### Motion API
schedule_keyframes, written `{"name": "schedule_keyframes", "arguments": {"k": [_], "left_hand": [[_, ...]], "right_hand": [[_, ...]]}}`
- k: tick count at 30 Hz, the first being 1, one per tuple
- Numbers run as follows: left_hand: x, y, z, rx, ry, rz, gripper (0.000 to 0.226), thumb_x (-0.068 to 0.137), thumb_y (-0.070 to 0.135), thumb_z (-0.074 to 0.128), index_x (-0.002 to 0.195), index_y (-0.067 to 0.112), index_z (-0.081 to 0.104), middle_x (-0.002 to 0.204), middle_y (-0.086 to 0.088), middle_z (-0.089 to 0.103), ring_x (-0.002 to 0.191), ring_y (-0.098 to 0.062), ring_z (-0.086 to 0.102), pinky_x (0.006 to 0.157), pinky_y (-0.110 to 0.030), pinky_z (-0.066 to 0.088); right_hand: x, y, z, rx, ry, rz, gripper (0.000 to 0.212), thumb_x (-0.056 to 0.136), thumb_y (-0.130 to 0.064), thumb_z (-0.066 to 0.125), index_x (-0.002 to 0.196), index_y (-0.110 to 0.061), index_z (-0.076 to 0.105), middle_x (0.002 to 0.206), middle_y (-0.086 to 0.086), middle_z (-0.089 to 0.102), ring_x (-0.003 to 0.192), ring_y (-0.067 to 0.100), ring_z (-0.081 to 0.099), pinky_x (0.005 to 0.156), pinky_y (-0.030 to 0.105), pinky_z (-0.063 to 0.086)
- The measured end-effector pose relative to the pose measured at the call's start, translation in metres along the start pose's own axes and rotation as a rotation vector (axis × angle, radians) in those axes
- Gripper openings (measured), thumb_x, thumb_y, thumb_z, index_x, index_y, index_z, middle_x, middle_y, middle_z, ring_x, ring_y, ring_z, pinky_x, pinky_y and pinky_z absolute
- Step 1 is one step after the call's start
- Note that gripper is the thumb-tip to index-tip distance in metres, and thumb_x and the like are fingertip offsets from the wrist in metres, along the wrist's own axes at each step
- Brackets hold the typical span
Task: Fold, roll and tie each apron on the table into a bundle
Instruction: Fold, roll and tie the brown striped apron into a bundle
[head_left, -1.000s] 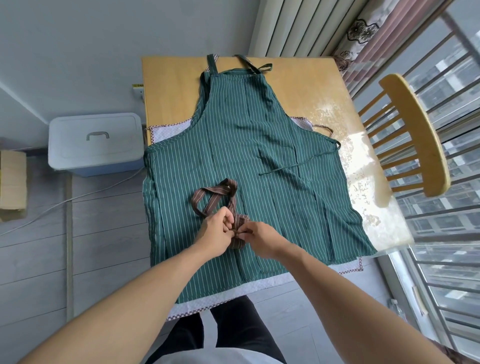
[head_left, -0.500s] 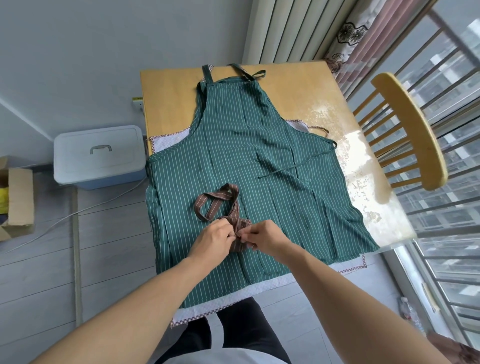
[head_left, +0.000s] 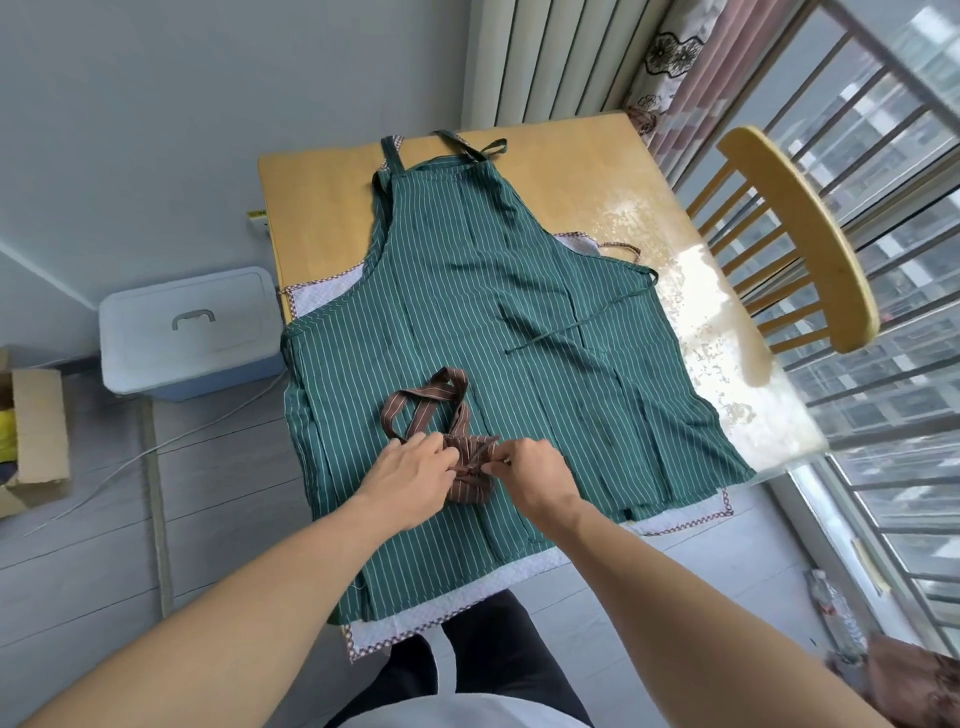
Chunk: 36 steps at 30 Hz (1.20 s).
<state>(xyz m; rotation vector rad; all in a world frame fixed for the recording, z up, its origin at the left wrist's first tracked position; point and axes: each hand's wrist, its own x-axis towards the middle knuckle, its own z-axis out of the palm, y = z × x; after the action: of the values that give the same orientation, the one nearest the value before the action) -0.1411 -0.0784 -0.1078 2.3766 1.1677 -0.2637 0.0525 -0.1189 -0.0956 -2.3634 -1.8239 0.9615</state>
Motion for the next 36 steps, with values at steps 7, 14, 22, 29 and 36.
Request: {"name": "schedule_keyframes", "arguments": {"k": [7,14,22,29,36], "left_hand": [[0.005,-0.010,-0.020,-0.010,-0.111,0.032,0.024,0.108,0.026,0.037,0.084,0.024,0.043,0.085,0.005,0.049,0.084,-0.017,0.051,0.087,-0.040,0.047],[0.019,0.001,-0.014,0.064,-0.094,-0.057,0.032,0.103,0.017,0.048,0.075,0.030,0.040,0.071,0.008,0.052,0.073,-0.016,0.049,0.105,-0.047,0.037],[0.014,-0.020,-0.005,-0.691,-0.116,-0.470,0.026,0.091,0.041,0.072,0.097,0.021,0.058,0.090,-0.001,0.072,0.079,-0.019,0.072,0.077,-0.043,0.062],[0.001,-0.002,0.000,-1.074,-0.185,-0.575,0.040,0.091,0.037,0.074,0.120,0.014,0.059,0.111,-0.003,0.068,0.098,-0.019,0.070,0.081,-0.032,0.062],[-0.025,-0.008,-0.022,-1.500,-0.243,-0.562,0.026,0.092,0.022,0.073,0.116,0.018,0.066,0.116,-0.006,0.074,0.112,-0.024,0.068,0.100,-0.040,0.055]], "right_hand": [[-0.010,0.012,-0.014,-0.478,-0.071,-0.249,0.034,0.110,-0.047,0.027,0.121,-0.023,0.047,0.065,-0.005,0.051,0.052,0.013,0.044,0.062,0.033,0.040],[0.002,0.022,0.010,-0.334,-0.059,-0.052,0.030,0.112,-0.028,0.029,0.121,-0.037,0.057,0.085,-0.006,0.072,0.055,0.012,0.052,0.052,0.029,0.039],[0.007,0.022,-0.002,0.334,-0.196,0.261,0.053,0.099,-0.053,0.057,0.134,-0.014,0.053,0.104,0.005,0.071,0.077,0.015,0.065,0.067,0.027,0.051],[0.017,-0.010,0.007,0.656,-0.192,0.316,0.048,0.093,-0.052,0.067,0.124,-0.017,0.056,0.109,-0.001,0.066,0.091,0.013,0.066,0.065,0.017,0.051],[0.003,-0.025,-0.011,1.055,-0.330,0.421,0.032,0.096,-0.033,0.069,0.116,-0.009,0.064,0.105,0.009,0.078,0.099,0.024,0.075,0.081,0.038,0.060]]}}
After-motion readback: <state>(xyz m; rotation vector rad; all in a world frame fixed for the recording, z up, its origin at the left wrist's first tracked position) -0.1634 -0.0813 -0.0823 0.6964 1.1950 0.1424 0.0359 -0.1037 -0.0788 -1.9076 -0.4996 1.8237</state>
